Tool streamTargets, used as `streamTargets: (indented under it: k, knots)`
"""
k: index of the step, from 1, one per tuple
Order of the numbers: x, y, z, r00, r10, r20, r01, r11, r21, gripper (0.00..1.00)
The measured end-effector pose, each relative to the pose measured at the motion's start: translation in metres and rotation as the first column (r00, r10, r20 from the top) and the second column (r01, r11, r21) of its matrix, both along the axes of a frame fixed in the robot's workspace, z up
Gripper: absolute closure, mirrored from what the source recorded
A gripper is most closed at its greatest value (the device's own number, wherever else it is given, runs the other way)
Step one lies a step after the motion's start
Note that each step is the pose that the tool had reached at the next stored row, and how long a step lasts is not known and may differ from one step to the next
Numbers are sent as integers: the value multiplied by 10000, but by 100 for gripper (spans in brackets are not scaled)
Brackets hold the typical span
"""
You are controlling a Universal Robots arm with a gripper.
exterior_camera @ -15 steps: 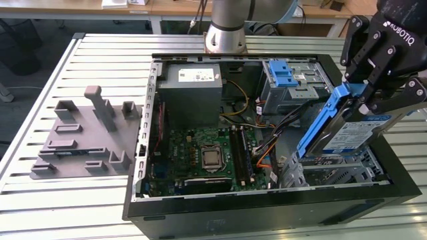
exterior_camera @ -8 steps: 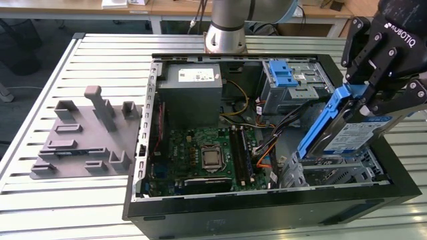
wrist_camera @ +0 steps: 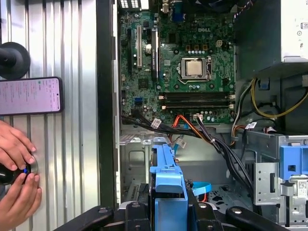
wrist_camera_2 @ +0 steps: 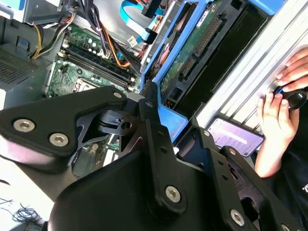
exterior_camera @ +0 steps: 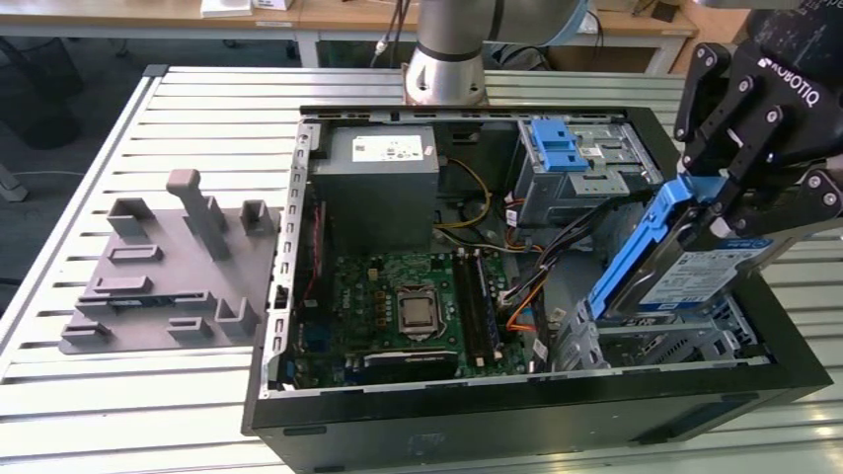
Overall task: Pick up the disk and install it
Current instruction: 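Insert the disk into the insertion slot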
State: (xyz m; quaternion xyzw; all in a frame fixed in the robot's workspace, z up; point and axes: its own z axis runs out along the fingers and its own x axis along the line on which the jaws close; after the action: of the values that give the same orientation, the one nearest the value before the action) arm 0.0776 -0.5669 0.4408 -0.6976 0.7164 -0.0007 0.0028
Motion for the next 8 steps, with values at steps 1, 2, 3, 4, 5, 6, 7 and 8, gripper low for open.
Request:
streamTargets:
  k: [1,2,3,4,5,6,7,8]
  knots:
    - [0,-6,-5,10000,12,0,-12,10000,0,64]
    - [0,-10,-10,10000,31,0,-31,10000,1,64]
    - [0,-11,-15,10000,56,0,-56,10000,1,64]
    - [0,-12,-18,10000,75,-1,-75,10000,-2,64]
    - [0,-12,-22,10000,95,-1,-95,10000,-3,64]
    - [0,-12,-28,9999,117,-1,-117,9999,-3,64]
    - [0,-12,-34,9999,138,-1,-138,9999,-1,64]
    - [0,-12,-39,9999,158,0,-158,9999,-1,64]
